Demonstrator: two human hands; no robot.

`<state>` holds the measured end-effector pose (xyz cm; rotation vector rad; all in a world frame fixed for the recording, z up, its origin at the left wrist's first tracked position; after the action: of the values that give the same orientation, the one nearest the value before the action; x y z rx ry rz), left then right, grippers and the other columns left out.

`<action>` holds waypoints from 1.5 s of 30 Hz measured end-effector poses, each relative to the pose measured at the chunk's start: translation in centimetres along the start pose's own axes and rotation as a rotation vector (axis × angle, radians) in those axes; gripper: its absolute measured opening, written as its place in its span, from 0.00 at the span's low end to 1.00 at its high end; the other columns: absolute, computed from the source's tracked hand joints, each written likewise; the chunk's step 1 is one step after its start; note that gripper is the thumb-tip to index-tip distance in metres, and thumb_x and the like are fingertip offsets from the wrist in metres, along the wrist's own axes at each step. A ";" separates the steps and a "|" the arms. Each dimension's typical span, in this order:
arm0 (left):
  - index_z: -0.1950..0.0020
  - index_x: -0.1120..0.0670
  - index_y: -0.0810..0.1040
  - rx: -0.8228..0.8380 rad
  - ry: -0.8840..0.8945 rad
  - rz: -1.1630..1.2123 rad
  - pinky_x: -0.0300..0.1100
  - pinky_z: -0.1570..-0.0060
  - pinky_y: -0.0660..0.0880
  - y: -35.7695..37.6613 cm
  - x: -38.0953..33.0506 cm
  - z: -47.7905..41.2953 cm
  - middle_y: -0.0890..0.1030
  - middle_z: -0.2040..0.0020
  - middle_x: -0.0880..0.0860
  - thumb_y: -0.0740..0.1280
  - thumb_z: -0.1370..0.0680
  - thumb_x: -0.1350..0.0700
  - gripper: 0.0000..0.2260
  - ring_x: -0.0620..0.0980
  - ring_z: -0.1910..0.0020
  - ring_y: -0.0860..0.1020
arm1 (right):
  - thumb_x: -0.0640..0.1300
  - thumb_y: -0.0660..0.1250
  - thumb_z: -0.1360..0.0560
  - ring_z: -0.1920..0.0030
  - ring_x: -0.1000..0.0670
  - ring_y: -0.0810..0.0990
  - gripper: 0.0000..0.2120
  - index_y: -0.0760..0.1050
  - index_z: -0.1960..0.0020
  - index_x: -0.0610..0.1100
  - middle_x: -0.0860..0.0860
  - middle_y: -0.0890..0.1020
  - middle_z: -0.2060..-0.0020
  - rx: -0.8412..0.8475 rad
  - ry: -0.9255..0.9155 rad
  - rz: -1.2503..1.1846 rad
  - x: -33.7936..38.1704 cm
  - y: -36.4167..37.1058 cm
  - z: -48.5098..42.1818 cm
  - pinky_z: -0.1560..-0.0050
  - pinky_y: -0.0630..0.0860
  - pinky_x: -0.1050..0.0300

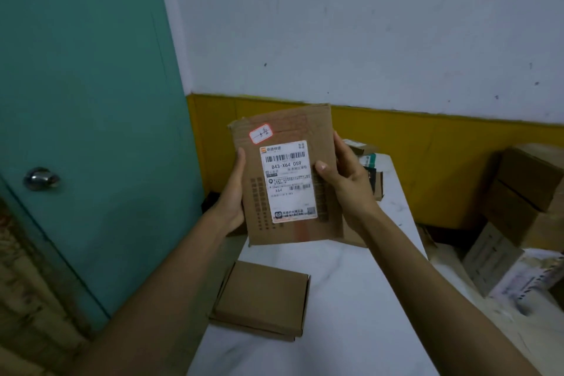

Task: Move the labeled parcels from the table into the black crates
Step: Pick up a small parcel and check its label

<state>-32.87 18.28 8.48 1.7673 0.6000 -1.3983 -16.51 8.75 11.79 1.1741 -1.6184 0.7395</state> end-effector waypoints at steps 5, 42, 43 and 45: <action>0.38 0.45 0.79 0.030 0.029 -0.023 0.59 0.37 0.70 -0.2 -1.6 -0.1 0.80 0.39 0.55 0.55 0.28 0.30 0.28 0.55 0.40 0.79 | 0.43 0.69 0.24 0.43 0.53 0.81 0.30 0.62 0.26 0.53 0.52 0.77 0.37 -0.081 0.083 -0.053 -0.9 0.3 -0.4 0.51 0.81 0.58; 0.40 0.46 0.71 -1.344 0.503 -0.108 0.43 0.60 0.78 -4.4 -6.6 68.1 0.81 0.48 0.54 0.63 0.31 0.54 0.19 0.50 0.55 0.82 | 0.36 0.61 0.20 0.54 0.48 0.85 0.21 0.67 0.28 0.43 0.45 0.85 0.49 1.040 0.702 -0.618 9.4 35.4 41.0 0.61 0.81 0.55; 0.41 0.45 0.71 -1.378 0.525 -0.114 0.44 0.60 0.78 -3.7 -6.9 71.6 0.81 0.48 0.54 0.63 0.31 0.55 0.19 0.49 0.54 0.82 | 0.36 0.61 0.20 0.54 0.48 0.85 0.21 0.67 0.28 0.44 0.44 0.84 0.47 1.079 0.705 -0.617 10.6 36.6 44.1 0.60 0.82 0.55; 0.40 0.45 0.73 -1.433 0.562 -0.127 0.44 0.58 0.78 -2.3 -7.4 78.4 0.82 0.49 0.52 0.64 0.31 0.55 0.20 0.49 0.53 0.82 | 0.37 0.61 0.20 0.53 0.48 0.85 0.22 0.66 0.27 0.44 0.43 0.83 0.44 1.150 0.702 -0.621 13.1 38.6 50.2 0.60 0.82 0.54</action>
<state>-82.32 -43.10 8.39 0.8445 1.5186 -0.1988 -71.03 -25.92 9.05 1.7680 -0.1002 1.4885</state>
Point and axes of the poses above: each hand's wrist, its own z-axis away from the middle knuckle, its own y-axis out of the palm, x = y × z, the point moved 6 cm from there along -z, towards the middle knuckle
